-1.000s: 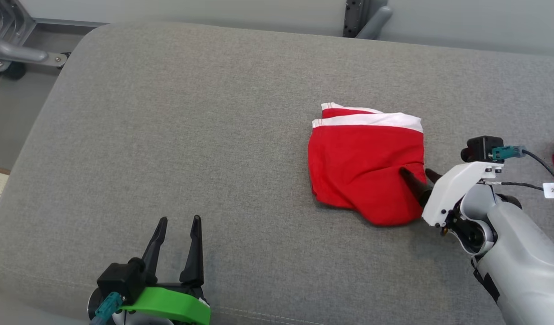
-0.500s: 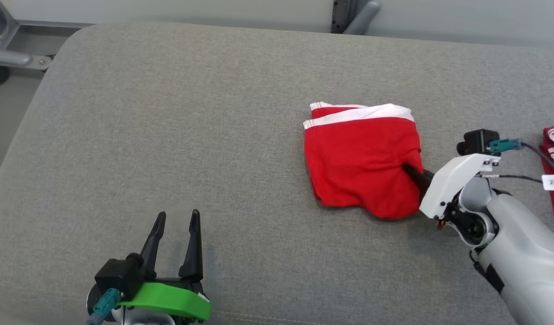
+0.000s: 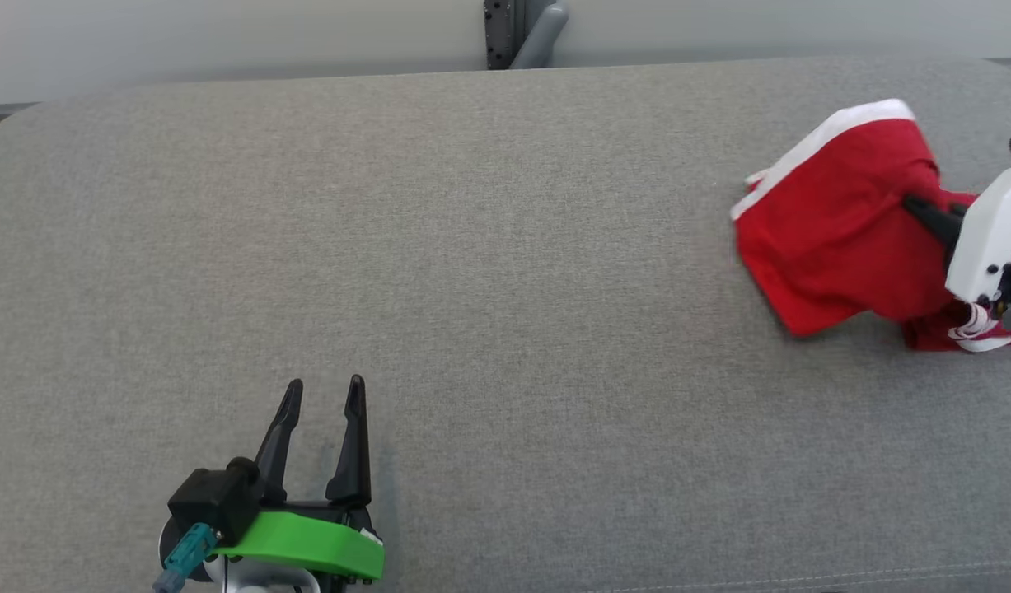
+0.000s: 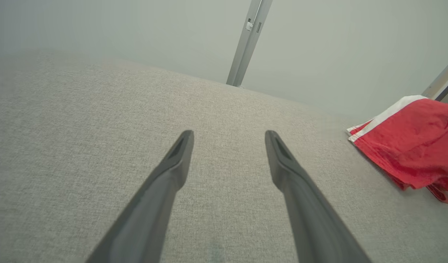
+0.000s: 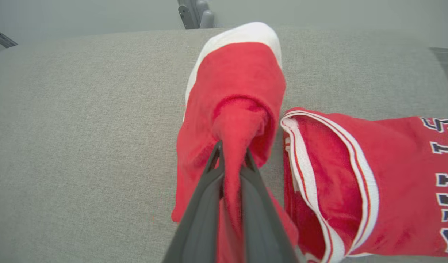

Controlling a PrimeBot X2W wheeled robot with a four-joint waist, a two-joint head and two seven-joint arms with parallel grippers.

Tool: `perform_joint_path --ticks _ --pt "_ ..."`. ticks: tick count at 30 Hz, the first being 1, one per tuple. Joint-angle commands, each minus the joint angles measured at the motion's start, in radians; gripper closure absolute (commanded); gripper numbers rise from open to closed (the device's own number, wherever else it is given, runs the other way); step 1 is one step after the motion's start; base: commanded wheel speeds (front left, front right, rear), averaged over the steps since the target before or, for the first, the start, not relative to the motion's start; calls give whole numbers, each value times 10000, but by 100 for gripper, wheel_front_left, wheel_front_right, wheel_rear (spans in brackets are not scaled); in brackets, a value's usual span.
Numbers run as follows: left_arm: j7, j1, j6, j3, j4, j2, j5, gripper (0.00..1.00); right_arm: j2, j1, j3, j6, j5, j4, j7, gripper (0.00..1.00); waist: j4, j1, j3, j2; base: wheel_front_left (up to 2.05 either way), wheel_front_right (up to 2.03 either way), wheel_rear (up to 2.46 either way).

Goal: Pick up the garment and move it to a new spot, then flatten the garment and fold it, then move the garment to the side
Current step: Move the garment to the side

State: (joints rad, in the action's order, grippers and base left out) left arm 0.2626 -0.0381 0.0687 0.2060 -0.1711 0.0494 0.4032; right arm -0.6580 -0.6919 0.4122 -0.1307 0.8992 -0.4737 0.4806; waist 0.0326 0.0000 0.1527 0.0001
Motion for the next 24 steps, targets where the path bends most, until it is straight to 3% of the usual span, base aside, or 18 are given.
perform_joint_path --ticks 1,6,12,24 --pt "23 -178 -39 5 1 25 27 0 -75 -174 -118 1 -111 49 153 100 -431 0 38 -1 0 0 0" --pt "23 -275 -7 58 -18 25 40 0 -414 -597 -723 1 -518 13 1008 100 -704 0 153 -1 0 0 0" --pt "23 -449 70 46 -45 27 -67 0 -443 -588 -1485 1 -1380 -529 1161 100 -729 0 415 -1 0 0 0" --pt "23 -831 247 -43 -168 27 -415 0 4 -185 -3131 3 -3714 -2811 -868 100 -411 0 1261 -1 0 0 0"
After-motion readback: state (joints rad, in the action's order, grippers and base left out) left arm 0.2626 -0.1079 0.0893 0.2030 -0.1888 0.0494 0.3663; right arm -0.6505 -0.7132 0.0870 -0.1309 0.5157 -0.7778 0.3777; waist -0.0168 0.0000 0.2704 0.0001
